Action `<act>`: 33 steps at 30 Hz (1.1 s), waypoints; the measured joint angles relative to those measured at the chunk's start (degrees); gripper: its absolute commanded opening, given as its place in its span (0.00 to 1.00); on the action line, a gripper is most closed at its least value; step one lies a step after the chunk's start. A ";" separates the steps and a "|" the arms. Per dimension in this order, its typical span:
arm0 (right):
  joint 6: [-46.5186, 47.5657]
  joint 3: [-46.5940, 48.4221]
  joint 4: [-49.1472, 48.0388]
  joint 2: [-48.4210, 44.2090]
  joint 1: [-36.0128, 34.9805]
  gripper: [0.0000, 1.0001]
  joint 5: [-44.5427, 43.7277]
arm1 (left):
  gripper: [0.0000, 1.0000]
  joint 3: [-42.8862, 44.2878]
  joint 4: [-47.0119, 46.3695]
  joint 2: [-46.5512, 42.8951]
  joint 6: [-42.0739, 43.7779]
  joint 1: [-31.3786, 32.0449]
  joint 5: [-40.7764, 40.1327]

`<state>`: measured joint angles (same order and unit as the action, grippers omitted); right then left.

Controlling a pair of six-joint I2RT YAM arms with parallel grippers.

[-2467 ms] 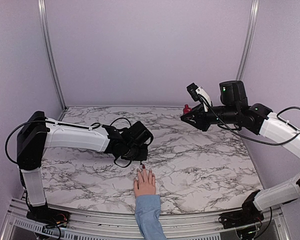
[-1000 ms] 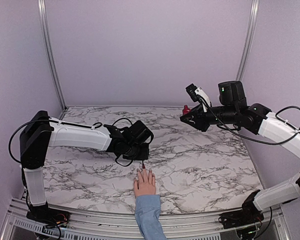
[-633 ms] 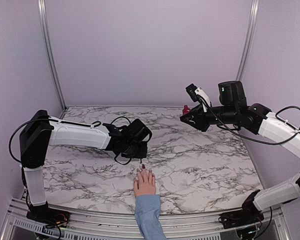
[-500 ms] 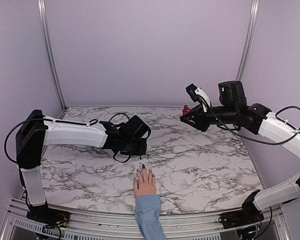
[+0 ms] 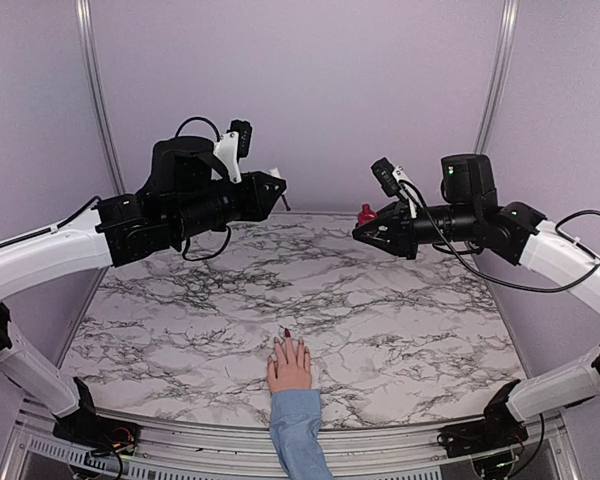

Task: Paint the nails
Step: Remove the excess polish from the bottle rim.

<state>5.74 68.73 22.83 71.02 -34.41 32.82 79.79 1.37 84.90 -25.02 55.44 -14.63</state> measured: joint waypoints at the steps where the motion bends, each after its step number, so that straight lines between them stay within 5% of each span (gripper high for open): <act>1: 0.00 0.37 -0.13 0.00 0.00 0.00 1.25 | 0.04 0.02 -1.77 -0.79 1.29 0.00 1.22; 18: 0.24 7.43 2.84 4.04 -4.02 0.00 12.13 | 0.00 8.55 -8.50 -0.35 25.00 8.09 17.20; 33: 3.56 9.14 7.80 5.03 -6.54 0.00 12.92 | 0.00 7.76 -7.61 1.29 35.30 10.99 14.67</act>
<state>9.30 77.87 30.63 76.05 -40.95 45.74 87.55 -6.24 86.19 10.28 66.43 0.03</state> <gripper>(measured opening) 0.194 0.146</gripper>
